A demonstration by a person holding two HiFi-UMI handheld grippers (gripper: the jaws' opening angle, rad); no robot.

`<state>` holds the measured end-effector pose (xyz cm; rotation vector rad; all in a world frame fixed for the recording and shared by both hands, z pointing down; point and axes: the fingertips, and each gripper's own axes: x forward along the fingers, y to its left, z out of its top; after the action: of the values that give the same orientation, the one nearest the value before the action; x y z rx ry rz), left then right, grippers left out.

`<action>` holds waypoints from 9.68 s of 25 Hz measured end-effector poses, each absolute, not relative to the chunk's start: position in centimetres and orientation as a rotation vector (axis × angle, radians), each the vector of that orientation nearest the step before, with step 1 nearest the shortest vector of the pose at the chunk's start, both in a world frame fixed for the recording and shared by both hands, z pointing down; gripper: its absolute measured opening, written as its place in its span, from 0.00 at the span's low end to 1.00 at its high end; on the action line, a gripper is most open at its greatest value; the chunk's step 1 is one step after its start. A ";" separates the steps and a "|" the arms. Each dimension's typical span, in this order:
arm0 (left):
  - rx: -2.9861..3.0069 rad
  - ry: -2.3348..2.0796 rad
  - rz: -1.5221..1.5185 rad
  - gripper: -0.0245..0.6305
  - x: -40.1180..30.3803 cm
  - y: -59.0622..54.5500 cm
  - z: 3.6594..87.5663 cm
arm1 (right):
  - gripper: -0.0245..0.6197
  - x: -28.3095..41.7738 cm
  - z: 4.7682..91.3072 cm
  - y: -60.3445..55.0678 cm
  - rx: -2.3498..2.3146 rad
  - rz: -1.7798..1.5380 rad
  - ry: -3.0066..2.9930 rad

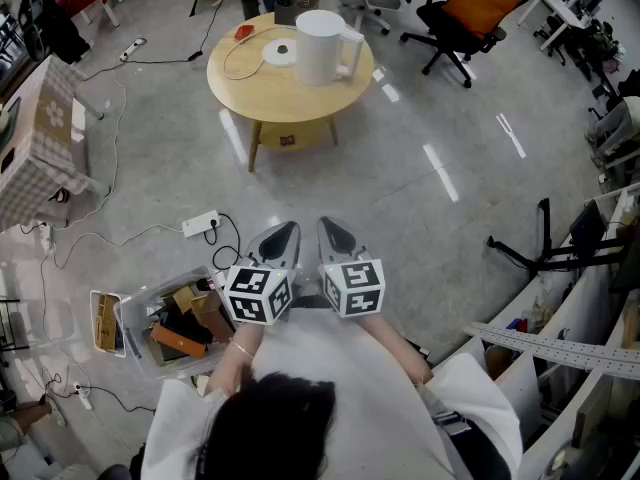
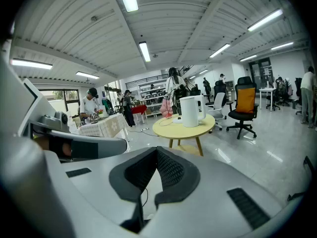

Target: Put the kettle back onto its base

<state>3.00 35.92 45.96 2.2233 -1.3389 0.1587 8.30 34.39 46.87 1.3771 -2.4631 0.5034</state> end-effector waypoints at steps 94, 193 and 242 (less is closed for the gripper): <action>2.182 -1.211 0.165 0.09 -4.5 20.3 49.4 | 0.08 -0.1 49.6 20.6 1.411 0.596 -2.369; 2.255 -1.244 0.196 0.09 -7.4 9.8 47.3 | 0.08 -3.2 48.4 9.4 1.455 0.584 -2.402; 2.232 -1.233 0.318 0.09 2.5 -3.5 49.5 | 0.08 7.1 50.3 -3.9 1.422 0.638 -2.362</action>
<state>2.48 -3.49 49.54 2.2316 -1.2335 0.3176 7.14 -3.89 50.35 1.4223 -2.3617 0.6376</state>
